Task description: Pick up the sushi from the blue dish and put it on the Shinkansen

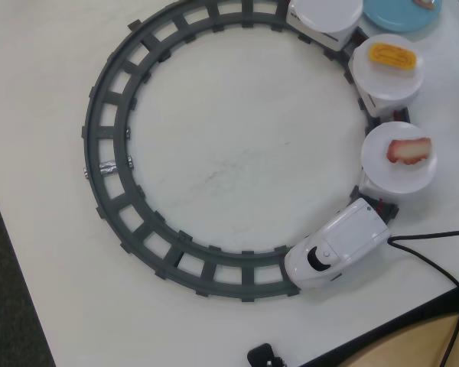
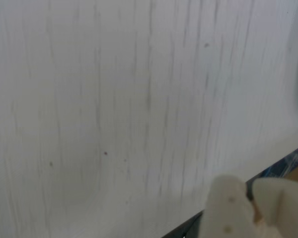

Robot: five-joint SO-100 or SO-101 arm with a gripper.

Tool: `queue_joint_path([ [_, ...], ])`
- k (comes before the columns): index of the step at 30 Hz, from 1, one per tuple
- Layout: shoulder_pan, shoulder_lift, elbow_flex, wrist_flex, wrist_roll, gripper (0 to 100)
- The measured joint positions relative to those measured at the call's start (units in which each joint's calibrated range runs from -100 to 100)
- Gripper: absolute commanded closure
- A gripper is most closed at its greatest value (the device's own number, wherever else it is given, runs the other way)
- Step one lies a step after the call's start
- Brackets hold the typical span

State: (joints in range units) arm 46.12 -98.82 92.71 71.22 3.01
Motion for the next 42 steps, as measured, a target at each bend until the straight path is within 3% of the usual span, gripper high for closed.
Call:
queue_joint_path([
  [14, 0.47, 0.0, 0.0, 0.0, 0.05, 98],
  [20, 1.97, 0.42, -4.86, -0.87, 6.9, 98],
  [24, 2.21, 4.21, -14.32, -0.87, 7.79, 98],
  [36, 2.6, 47.66, -54.84, -0.96, 8.31, 97],
  [42, 7.96, 71.24, -80.05, -1.05, 11.4, 82],
])
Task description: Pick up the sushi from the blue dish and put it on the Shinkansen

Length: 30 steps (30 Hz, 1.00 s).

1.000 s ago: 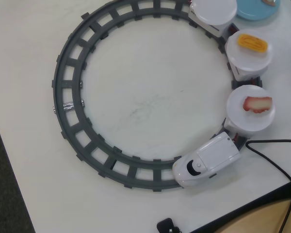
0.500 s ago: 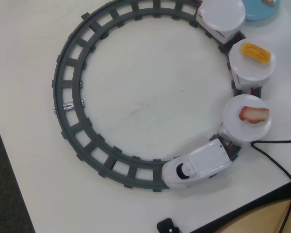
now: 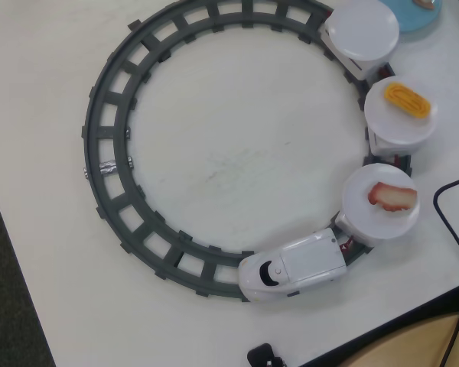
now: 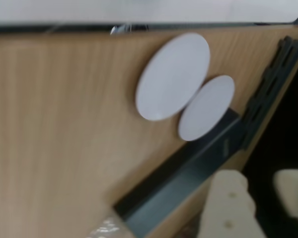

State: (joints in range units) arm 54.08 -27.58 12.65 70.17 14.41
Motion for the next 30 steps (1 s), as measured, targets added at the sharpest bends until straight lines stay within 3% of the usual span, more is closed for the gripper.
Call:
queue_joint_path([
  [3, 0.32, 10.86, -9.1, -0.17, 4.39, 76],
  [12, -4.25, 37.31, -19.27, -7.96, 19.45, 76],
  [20, -7.48, 51.45, -20.62, -22.13, 24.68, 76],
  [30, -8.43, 55.07, -20.62, -21.61, 28.39, 76],
])
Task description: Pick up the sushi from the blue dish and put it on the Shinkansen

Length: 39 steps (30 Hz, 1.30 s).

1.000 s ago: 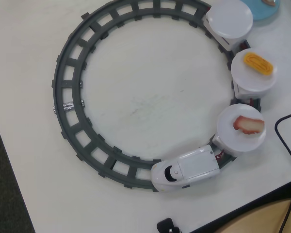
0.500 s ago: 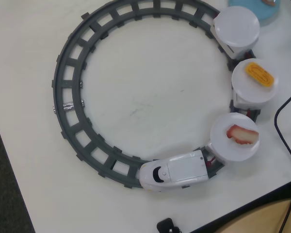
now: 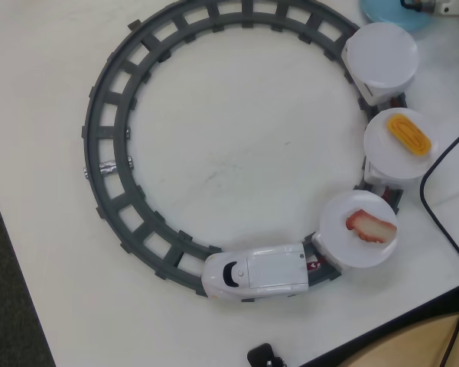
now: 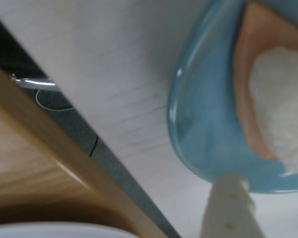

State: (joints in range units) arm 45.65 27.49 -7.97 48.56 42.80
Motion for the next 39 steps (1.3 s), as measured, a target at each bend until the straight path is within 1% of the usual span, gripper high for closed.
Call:
queue_joint_path([
  [4, 0.32, 0.0, 1.17, 0.52, 0.94, 77],
  [6, -0.24, 0.0, 1.98, 0.52, 1.1, 83],
  [10, -1.5, 0.0, 3.69, 0.52, 1.1, 97],
  [11, -1.58, 0.0, 3.96, 0.52, 1.1, 99],
  [19, -1.26, -0.17, 4.14, 0.44, 0.68, 98],
  [22, -1.26, -0.42, 4.14, 0.52, -1.57, 98],
  [26, -1.34, -5.56, 4.32, 0.7, -8.73, 98],
  [29, -2.36, -13.89, 5.31, 0.87, -16.68, 98],
  [31, -3.39, -21.14, 7.47, 2.36, -23.22, 98],
  [36, -6.7, -42.78, 20.26, 6.12, -39.42, 98],
  [38, -10.32, -52.21, 27.38, 6.82, -43.92, 98],
  [39, -12.6, -56.84, 31.16, 6.82, -45.02, 98],
])
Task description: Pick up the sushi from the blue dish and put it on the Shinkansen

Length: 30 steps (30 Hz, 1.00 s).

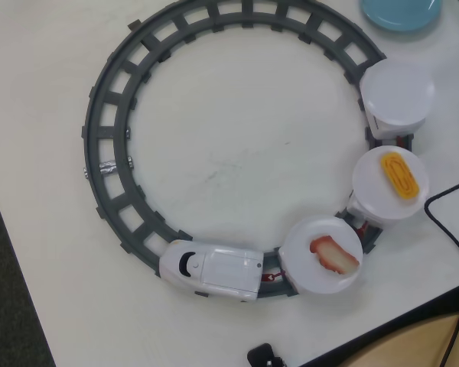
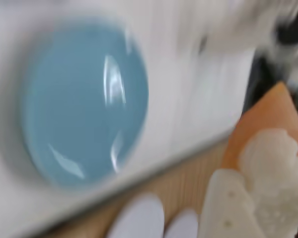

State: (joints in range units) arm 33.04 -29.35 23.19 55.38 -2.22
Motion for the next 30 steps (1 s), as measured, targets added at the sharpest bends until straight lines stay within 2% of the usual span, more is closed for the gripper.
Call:
queue_joint_path([
  [6, -14.02, -25.52, 23.14, -2.97, -2.98, 98],
  [13, -28.12, -50.53, 52.23, -16.1, -9.36, 98],
  [16, -34.42, -53.81, 60.96, -21.0, -9.78, 98],
  [21, -39.46, -53.81, 67.9, -27.73, -10.67, 99],
  [30, -40.72, -53.73, 67.99, -31.85, -19.24, 99],
])
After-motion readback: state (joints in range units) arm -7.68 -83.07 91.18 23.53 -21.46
